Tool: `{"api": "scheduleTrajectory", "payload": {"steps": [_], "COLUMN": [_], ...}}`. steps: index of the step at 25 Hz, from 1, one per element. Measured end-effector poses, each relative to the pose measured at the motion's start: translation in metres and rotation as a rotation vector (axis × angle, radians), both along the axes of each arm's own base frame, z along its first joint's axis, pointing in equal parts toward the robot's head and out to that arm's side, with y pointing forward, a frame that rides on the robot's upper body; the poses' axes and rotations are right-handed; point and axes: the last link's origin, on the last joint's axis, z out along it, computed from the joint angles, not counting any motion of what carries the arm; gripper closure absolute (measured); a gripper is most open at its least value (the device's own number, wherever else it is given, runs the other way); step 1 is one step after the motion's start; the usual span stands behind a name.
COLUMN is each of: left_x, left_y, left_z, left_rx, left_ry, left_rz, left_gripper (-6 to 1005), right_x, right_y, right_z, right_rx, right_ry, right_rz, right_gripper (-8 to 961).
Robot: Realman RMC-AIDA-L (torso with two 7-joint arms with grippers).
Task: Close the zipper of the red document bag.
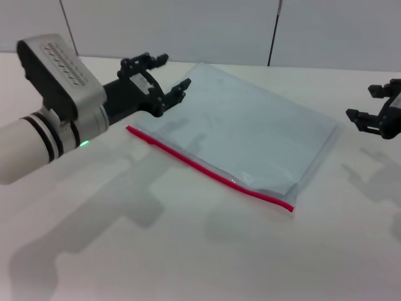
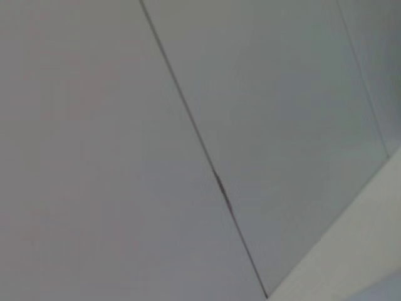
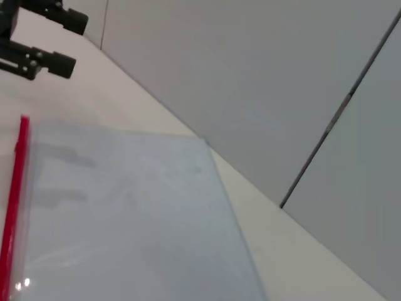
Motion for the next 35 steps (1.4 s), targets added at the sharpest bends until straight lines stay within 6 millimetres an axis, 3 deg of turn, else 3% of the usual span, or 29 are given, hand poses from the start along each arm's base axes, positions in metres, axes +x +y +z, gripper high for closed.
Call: {"api": "scheduleTrajectory", "payload": {"steps": [1, 4, 9, 21, 35], "left_x": [-0.001, -0.005, -0.014, -0.033, -0.037], "left_y": [0.000, -0.002, -0.007, -0.027, -0.026], "left_z": [0.002, 0.008, 0.026, 0.054, 0.050], "left_rx": [0.007, 0.031, 0.106, 0.261, 0.253], "left_ry": [-0.017, -0.057, -0.167, -0.355, -0.382], "left_rz": [0.006, 0.027, 0.070, 0.089, 0.107], "left_gripper": [509, 428, 246, 242, 242], "right_x": [-0.001, -0.003, -0.001, 0.003, 0.031], "right_y": [0.000, 0.000, -0.004, -0.015, 0.000], "right_z": [0.000, 0.001, 0.002, -0.017, -0.046], "right_rx": [0.003, 0.025, 0.097, 0.319, 0.609], "right_ry": [0.012, 0.070, 0.148, 0.248, 0.264], "right_rz": [-0.002, 0.002, 0.028, 0.061, -0.107], "right_gripper": [597, 347, 298, 305, 310]}}
